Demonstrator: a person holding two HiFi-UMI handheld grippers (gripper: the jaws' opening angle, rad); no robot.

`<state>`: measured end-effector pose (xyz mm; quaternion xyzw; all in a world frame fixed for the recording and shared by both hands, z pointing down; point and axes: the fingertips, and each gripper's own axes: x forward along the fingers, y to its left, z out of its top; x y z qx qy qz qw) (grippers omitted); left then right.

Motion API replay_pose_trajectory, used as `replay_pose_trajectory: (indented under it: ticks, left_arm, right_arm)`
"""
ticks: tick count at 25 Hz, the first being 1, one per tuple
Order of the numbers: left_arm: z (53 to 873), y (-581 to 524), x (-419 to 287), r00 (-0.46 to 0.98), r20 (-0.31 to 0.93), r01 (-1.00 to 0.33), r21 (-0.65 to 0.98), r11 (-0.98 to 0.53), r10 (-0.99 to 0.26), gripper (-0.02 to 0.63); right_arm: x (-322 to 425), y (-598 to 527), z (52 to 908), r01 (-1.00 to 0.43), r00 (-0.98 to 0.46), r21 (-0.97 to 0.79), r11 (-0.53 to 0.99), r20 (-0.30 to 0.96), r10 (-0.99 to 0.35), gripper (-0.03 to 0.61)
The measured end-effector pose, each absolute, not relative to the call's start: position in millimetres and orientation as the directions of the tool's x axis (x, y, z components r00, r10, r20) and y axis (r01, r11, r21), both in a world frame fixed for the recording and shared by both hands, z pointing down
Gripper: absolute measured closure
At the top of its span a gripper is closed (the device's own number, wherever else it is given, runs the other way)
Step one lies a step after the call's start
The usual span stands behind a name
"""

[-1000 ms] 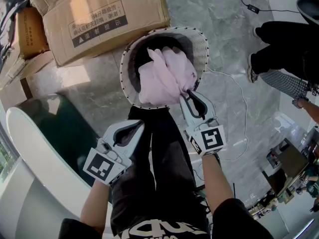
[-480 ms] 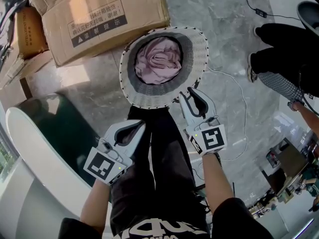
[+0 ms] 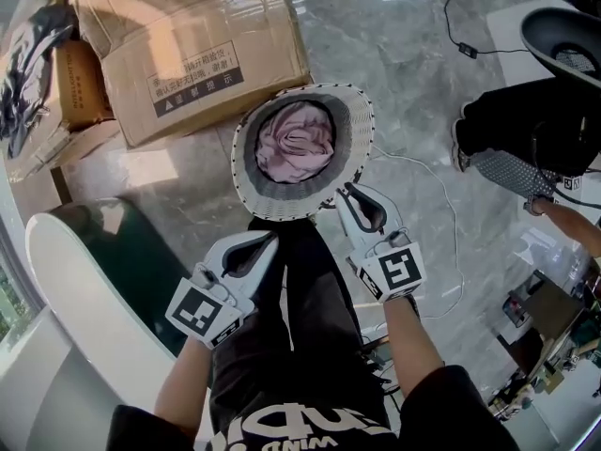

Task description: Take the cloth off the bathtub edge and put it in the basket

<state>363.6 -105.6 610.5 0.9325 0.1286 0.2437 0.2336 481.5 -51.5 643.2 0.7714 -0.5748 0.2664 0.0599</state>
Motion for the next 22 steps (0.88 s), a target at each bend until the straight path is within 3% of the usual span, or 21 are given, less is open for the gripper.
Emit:
replay_pose_trajectory:
  ticks: [3, 11, 22]
  left_arm:
    - [585, -107, 368, 0.857, 0.382, 0.121, 0.504, -0.855, 0.346, 0.617]
    - [505, -110, 382, 0.878, 0.350, 0.131, 0.481, -0.867, 0.327, 0.617]
    - [402, -98, 403, 0.893, 0.239, 0.268, 0.399, -0.877, 0.381, 0.617]
  right_arm:
    - [479, -49, 614, -0.913, 0.200, -0.232, -0.336, 0.463, -0.864, 0.569]
    - [465, -43, 515, -0.910, 0.183, -0.286, -0.301, 0.374, -0.909, 0.569]
    - [461, -40, 400, -0.937, 0.210, -0.234, -0.261, 0.220, -0.953, 0.569]
